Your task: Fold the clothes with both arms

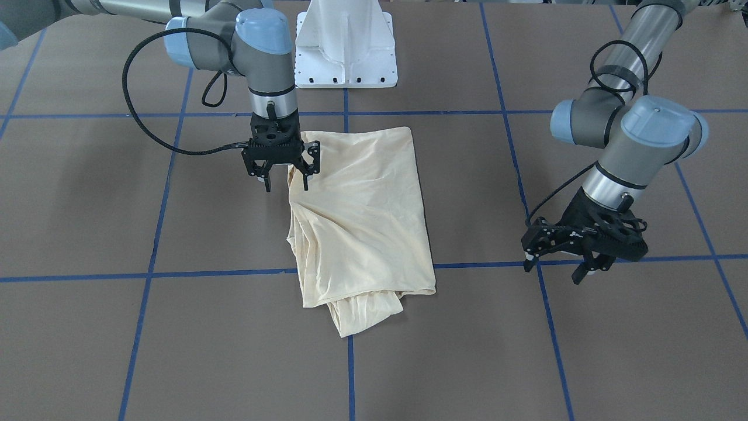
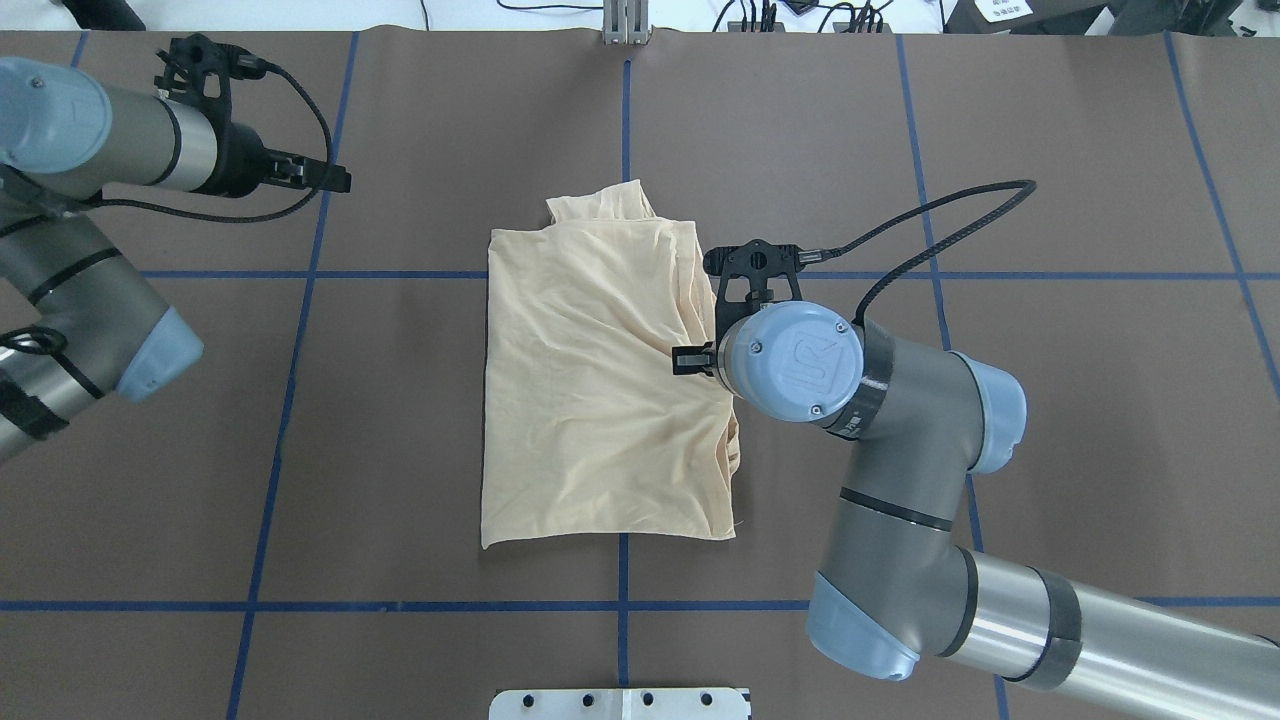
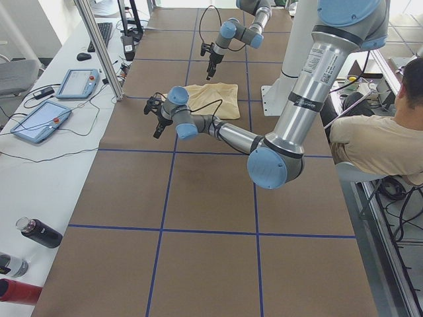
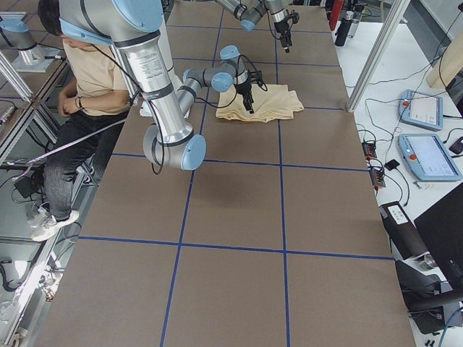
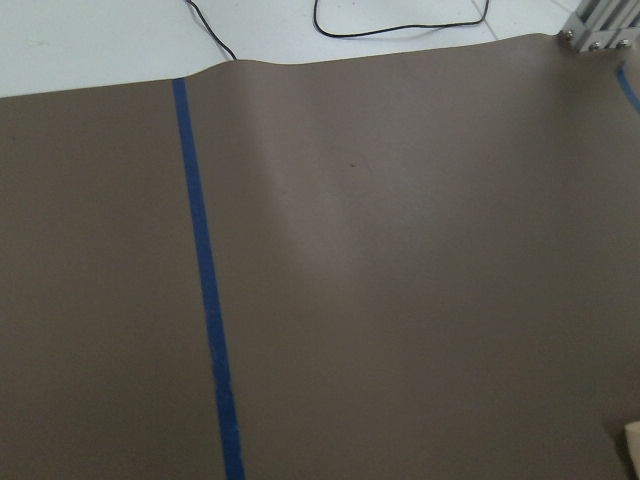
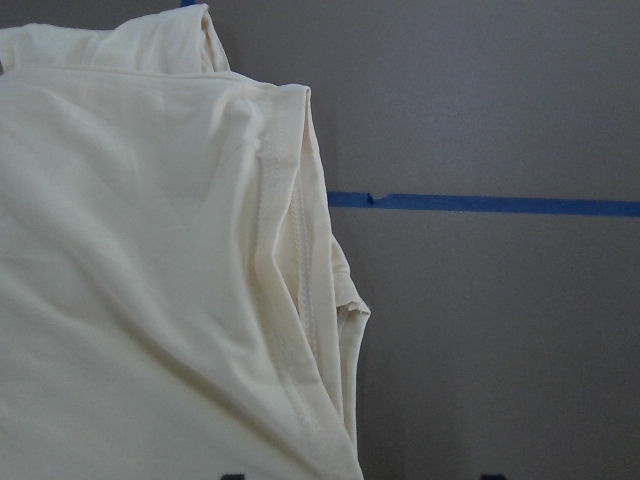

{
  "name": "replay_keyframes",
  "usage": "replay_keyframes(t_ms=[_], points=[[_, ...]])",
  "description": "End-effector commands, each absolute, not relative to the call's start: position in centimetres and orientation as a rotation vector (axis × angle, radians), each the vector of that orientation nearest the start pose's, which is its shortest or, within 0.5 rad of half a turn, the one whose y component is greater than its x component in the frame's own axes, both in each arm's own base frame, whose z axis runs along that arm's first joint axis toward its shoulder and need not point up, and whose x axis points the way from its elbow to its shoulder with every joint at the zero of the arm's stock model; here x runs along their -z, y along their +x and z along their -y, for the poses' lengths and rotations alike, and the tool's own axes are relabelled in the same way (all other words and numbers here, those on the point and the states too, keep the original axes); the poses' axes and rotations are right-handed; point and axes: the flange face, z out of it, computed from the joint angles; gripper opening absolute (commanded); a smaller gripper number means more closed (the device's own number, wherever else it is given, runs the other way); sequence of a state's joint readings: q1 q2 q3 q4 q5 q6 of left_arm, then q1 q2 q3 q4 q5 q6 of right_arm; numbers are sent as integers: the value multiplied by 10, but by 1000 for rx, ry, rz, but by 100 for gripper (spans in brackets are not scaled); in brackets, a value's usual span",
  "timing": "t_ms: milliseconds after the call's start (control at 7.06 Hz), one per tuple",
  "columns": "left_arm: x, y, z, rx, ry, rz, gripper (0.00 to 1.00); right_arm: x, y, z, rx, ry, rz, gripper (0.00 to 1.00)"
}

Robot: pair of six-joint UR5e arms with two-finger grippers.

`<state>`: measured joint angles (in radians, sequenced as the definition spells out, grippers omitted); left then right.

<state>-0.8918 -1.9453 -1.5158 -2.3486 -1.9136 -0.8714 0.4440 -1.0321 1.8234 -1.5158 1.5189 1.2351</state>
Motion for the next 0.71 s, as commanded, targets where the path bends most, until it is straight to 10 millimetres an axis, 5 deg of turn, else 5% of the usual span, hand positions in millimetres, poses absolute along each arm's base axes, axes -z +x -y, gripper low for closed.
replay_keyframes(t_ms=[0, 283, 566], points=[[-347, 376, 464, -19, 436, -1112, 100, -241, -468, 379, -132, 371, 810, 100], [-308, 453, 364, 97, 281, -1128, 100, -248, -455, 373, -136, 371, 810, 100], [-305, 502, 300, 152, 191, -1149, 100, -247, -456, 373, -136, 372, 811, 100]])
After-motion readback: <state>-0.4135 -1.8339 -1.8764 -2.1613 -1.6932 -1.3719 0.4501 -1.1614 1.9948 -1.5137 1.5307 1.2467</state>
